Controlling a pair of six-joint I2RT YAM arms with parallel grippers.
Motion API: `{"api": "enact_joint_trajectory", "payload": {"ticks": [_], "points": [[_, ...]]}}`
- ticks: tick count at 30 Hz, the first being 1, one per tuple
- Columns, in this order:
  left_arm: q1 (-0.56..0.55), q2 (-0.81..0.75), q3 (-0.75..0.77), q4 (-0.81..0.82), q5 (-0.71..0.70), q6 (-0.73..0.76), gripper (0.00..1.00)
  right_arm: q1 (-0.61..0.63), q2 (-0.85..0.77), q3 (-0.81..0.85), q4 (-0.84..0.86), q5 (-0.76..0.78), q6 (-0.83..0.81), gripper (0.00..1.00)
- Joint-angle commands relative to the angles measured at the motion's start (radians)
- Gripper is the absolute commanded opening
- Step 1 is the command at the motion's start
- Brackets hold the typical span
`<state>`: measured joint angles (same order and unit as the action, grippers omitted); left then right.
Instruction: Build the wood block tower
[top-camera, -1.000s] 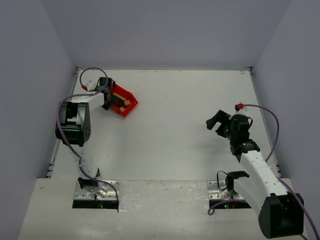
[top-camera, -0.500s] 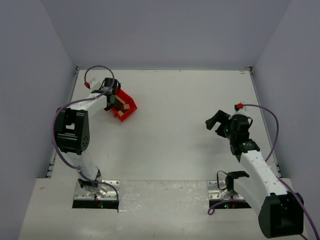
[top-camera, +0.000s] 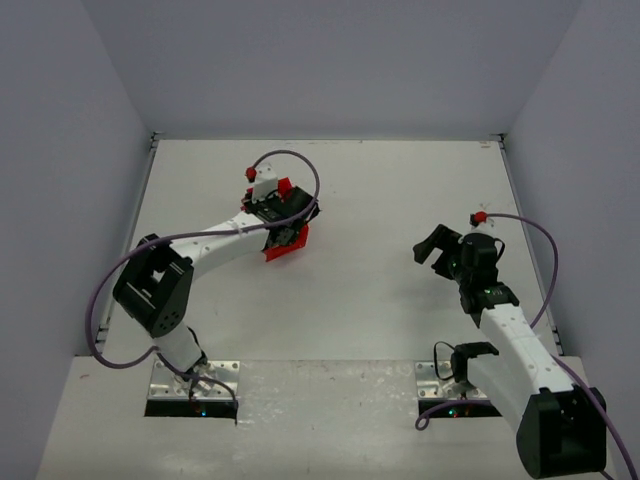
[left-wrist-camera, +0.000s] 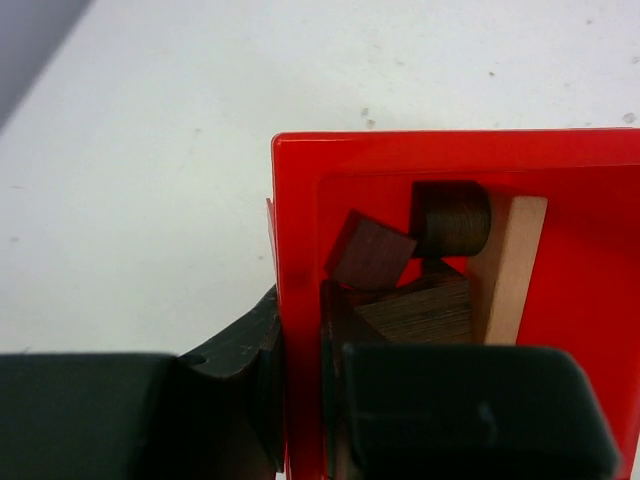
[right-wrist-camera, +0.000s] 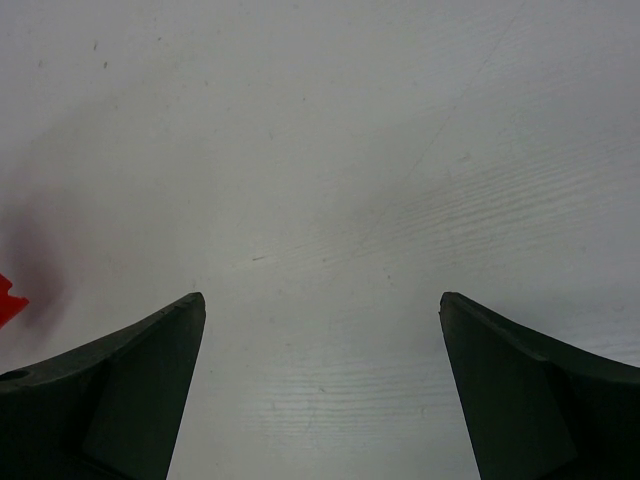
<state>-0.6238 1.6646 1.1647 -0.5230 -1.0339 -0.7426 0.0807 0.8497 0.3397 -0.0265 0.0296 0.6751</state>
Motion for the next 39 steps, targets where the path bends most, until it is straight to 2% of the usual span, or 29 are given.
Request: {"api": "enact_joint_trajectory", "payload": {"ticks": [1, 4, 6, 7, 9, 18, 20, 24, 32, 39], "points": [[-0.151, -0.012, 0.047, -0.132, -0.344, -0.067, 0.00, -0.002, -0.013, -0.001, 0.047, -0.012, -0.015, 0.99], [-0.183, 0.061, 0.164, -0.411, -0.397, -0.257, 0.00, -0.001, -0.015, 0.009, 0.030, 0.002, -0.017, 0.99], [-0.183, 0.171, 0.263, -0.709, -0.443, -0.590, 0.00, -0.001, -0.026, 0.005, 0.031, 0.004, -0.016, 0.99], [-0.183, 0.194, 0.299, -0.793, -0.458, -0.557, 0.00, -0.001, -0.028, 0.004, 0.031, 0.004, -0.016, 0.99], [-0.183, 0.244, 0.347, -0.795, -0.473, -0.491, 0.00, -0.001, -0.032, 0.002, 0.031, 0.003, -0.014, 0.99], [-0.183, 0.329, 0.420, -0.795, -0.598, -0.393, 0.00, -0.001, -0.025, 0.001, 0.040, -0.007, -0.013, 0.99], [-0.183, 0.390, 0.491, -0.795, -0.654, -0.227, 0.00, -0.002, -0.017, 0.003, 0.039, -0.014, -0.012, 0.99], [-0.178, 0.501, 0.623, -0.796, -0.656, 0.009, 0.00, -0.001, -0.016, 0.002, 0.036, -0.017, -0.012, 0.99], [-0.211, 0.538, 0.561, -0.795, -0.655, 0.251, 0.00, -0.001, -0.023, 0.001, 0.030, 0.003, -0.004, 0.99], [-0.218, 0.556, 0.587, -0.795, -0.653, 0.453, 0.00, -0.001, 0.008, 0.015, 0.030, -0.005, -0.002, 0.99]]}}
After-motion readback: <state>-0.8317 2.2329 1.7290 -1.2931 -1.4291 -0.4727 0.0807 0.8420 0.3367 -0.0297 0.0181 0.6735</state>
